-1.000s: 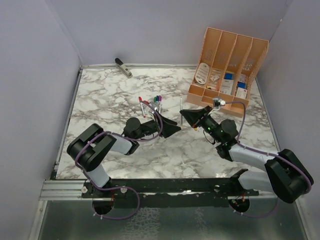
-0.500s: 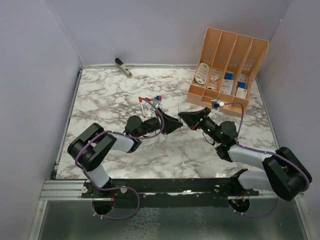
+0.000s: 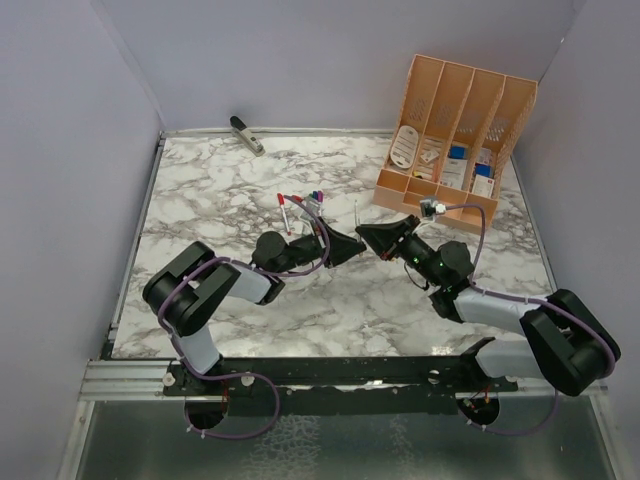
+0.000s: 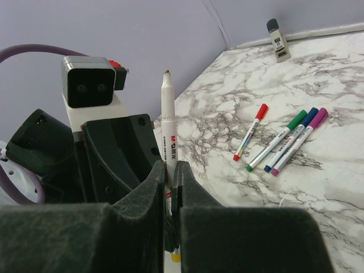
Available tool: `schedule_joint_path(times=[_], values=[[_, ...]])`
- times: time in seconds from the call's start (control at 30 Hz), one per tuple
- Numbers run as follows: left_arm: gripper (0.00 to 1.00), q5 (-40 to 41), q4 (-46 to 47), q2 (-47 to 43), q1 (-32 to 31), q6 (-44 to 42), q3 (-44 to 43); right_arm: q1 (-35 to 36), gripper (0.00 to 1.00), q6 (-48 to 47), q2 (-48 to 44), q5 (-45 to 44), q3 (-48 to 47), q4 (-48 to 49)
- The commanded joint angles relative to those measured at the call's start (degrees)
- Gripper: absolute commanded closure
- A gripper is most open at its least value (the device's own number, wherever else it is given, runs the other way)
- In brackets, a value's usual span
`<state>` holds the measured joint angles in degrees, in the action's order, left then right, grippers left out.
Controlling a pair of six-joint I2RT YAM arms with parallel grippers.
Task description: Insert the pens into the pen caps
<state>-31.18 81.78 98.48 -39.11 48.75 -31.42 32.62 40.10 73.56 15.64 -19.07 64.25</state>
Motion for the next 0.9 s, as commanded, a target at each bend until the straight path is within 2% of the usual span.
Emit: schedule_joint_path(times=[0.0,0.1,0.17,0.33,0.47,0.53,0.6,0.87], values=[[1.0,1.21,0.91,-0.55,-0.26,-0.77,-1.36,0.95,0.96,-2.44,-1.05,3.25,-1.35,-4.27],[1.0,2.41,-6.34,-3.17,-0.25,-3.64,-0.49,0.95,0.84,-6.08,-4.44,1.44,-2.4,-9.38],[1.0,3.89,-12.62,-5.23,-0.26,-6.58,0.26,0.95,0.8,-8.88,-7.52,-0.89,-3.02,-13.26],[1.0,7.91,-31.53,-10.73,-0.24,-15.12,-0.1,0.91,0.78,-15.84,-16.62,-10.64,-5.25,-26.24],[1.0,12.58,-49.24,-14.41,-0.26,-22.23,-2.64,0.94,0.78,-18.0,-20.51,-22.32,-8.38,-41.13],[1.0,14.44,-55.9,-15.67,-0.26,-25.01,-3.85,0.87,0.78,-18.0,-19.5,-27.97,-11.01,-50.84],[1.0,15.22,-60.23,-16.6,-0.26,-26.64,-4.46,0.86,0.79,-18.06,-16.62,-29.6,-13.56,-59.54],[1.0,15.66,-68.97,-19.87,-0.34,-31.34,-4.96,0.94,0.82,-18.4,-2.12,-27.28,-17.28,-67.69]])
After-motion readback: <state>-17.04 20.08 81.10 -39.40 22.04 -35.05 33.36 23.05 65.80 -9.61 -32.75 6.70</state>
